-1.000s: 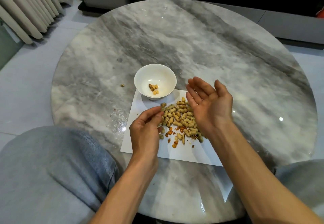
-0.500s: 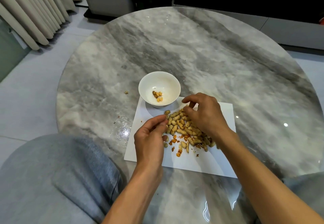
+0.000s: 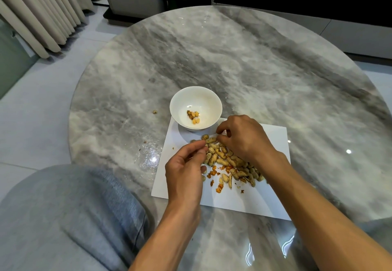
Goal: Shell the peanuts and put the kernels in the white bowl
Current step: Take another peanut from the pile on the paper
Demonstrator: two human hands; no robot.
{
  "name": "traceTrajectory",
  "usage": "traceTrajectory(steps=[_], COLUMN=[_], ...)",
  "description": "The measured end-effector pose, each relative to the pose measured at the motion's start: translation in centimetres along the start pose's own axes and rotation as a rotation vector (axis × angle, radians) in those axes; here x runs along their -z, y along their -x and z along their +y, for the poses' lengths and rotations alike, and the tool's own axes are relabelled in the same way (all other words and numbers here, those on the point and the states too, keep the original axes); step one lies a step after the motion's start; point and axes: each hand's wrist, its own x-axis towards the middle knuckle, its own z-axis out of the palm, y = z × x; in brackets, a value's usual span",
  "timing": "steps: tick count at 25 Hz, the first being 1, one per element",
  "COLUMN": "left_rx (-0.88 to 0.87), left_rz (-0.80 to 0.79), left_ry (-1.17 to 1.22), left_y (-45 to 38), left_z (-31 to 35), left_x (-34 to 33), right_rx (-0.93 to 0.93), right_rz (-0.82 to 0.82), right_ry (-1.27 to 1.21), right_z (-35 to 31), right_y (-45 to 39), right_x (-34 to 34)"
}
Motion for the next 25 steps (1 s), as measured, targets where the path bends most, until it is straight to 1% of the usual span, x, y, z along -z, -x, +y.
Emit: traceTrajectory(steps=[2,7,8,9,10,12,13,14,15,17,19,21,22,23,25], left_rx=[0.004,0.0,-0.001,-0.002,-0.002,0.008,0.018,0.022,0.023,0.034,0.075,0.111,0.114,0.111,0.101], left_rz=[0.001,0.014,0.016,0.019,0.018,-0.009,-0.036,-0.059,-0.071,-0.05,-0.01,0.004,0.003,0.003,0.003], left_ry=[0.0,-0.001,-0.003,-0.005,-0.008,-0.021,-0.04,-0.067,-0.091,-0.087,0.008,0.114,0.132,0.133,0.133], left_y=[0.0,0.0,0.0,0.0,0.0,0.1,0.3,0.4,0.5,0.5,0.2,0.0,-0.1,0.0,0.0], left_z=[0.0,0.0,0.0,0.1,0.1,0.1,0.1,0.0,0.0,0.0,0.5,1.1,1.3,1.4,1.5], left_x=[0.0,0.1,0.1,0.1,0.1,0.0,-0.1,-0.1,-0.1,0.0,0.4,0.6,0.6,0.5,0.5], right_rx=[-0.003,-0.092,-0.117,-0.149,-0.178,-0.212,-0.206,-0.192,-0.179,-0.182,-0.205,-0.186,-0.175,-0.173,-0.165], right_rz=[-0.005,-0.042,-0.028,0.012,0.076,0.197,0.242,0.272,0.285,0.296,0.36,0.437,0.438,0.41,0.28], right_ry=[0.0,-0.037,-0.068,-0.146,-0.291,-0.704,-0.864,-0.935,-0.936,-0.844,-0.719,-0.615,-0.561,-0.507,-0.381], right_z=[0.0,0.2,0.2,0.2,0.1,-0.9,-1.7,-2.4,-3.1,-4.2,-4.2,-3.7,-3.4,-3.2,-3.0], right_y=[-0.1,-0.3,0.0,0.4,0.7,1.1,0.9,0.3,-0.6,-2.3,-2.5,0.1,2.2,4.3,7.4], right_x=[-0.2,-0.9,-0.8,-0.4,0.3,2.7,3.9,4.7,4.9,4.6,3.8,3.1,2.5,1.7,-0.4])
